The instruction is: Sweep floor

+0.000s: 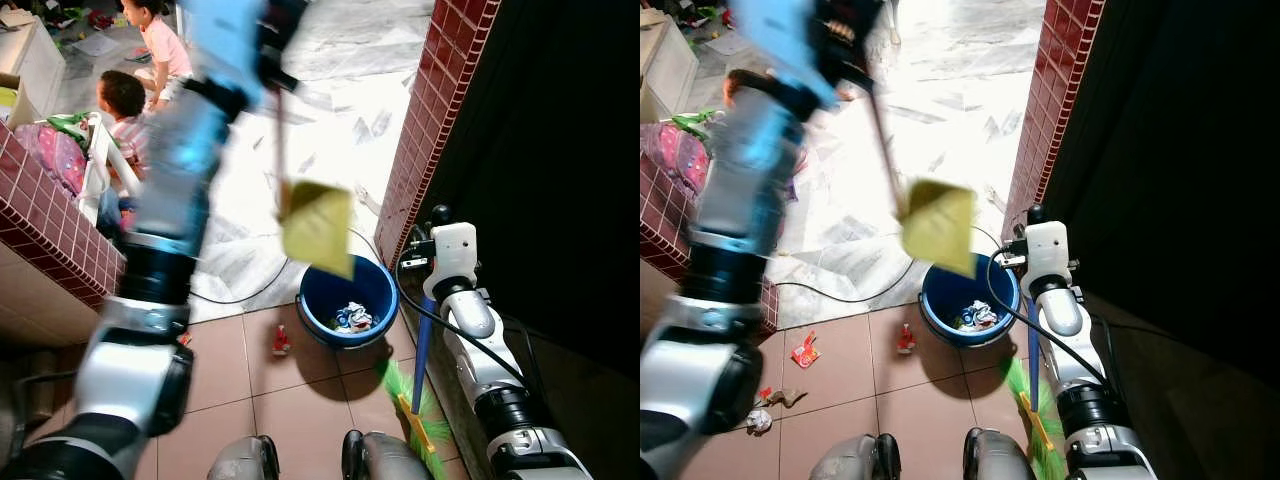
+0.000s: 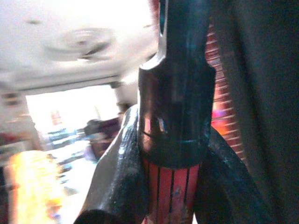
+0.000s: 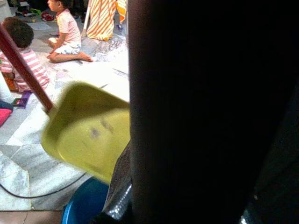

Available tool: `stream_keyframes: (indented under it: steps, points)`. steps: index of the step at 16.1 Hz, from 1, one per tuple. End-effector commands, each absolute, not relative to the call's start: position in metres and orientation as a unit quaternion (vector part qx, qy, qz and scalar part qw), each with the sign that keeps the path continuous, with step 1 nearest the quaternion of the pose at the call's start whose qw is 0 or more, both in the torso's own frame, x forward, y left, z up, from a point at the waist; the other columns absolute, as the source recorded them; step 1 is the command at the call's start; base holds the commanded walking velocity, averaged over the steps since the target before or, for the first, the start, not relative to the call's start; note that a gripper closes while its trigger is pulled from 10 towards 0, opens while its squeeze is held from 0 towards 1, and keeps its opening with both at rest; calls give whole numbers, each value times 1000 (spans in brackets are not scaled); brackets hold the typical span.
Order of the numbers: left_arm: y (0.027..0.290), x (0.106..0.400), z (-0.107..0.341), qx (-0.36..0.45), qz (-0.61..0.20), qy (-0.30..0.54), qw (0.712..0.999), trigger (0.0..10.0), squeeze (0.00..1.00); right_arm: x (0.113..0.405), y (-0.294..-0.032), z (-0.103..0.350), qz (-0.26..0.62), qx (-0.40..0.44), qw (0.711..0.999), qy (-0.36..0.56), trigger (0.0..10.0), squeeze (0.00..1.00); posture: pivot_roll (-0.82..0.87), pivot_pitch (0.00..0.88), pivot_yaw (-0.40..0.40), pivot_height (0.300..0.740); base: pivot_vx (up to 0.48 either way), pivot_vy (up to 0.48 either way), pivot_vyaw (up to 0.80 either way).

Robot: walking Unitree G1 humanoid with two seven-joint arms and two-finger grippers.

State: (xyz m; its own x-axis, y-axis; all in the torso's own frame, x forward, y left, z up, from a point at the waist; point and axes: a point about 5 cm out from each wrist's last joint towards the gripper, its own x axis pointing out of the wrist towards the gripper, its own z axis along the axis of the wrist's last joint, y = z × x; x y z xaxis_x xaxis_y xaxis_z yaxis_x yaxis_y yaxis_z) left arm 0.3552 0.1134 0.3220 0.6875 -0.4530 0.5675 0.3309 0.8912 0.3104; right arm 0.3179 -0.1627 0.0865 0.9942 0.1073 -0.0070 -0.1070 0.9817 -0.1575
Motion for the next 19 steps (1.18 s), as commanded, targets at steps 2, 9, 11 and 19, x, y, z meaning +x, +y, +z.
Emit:
stream_keyframes:
  steps: [2,9,11,19]
  points:
    - [135,356,335,124,-136,-364,913,10000,0,320,-160,88,65,-91,994,-9,10000,0,-108,88,8,740,0,0,0]
    - [160,366,196,120,-37,-149,981,10000,0,320,-153,91,73,-69,995,-15,10000,0,-102,102,4,740,0,0,0]
    - [164,363,184,113,-10,-136,984,10000,0,320,-152,91,73,-63,995,-14,10000,0,-107,102,5,740,0,0,0]
    - [163,337,117,77,38,-66,994,10000,0,323,-143,96,91,-67,993,-28,10000,0,-101,94,1,740,0,0,59]
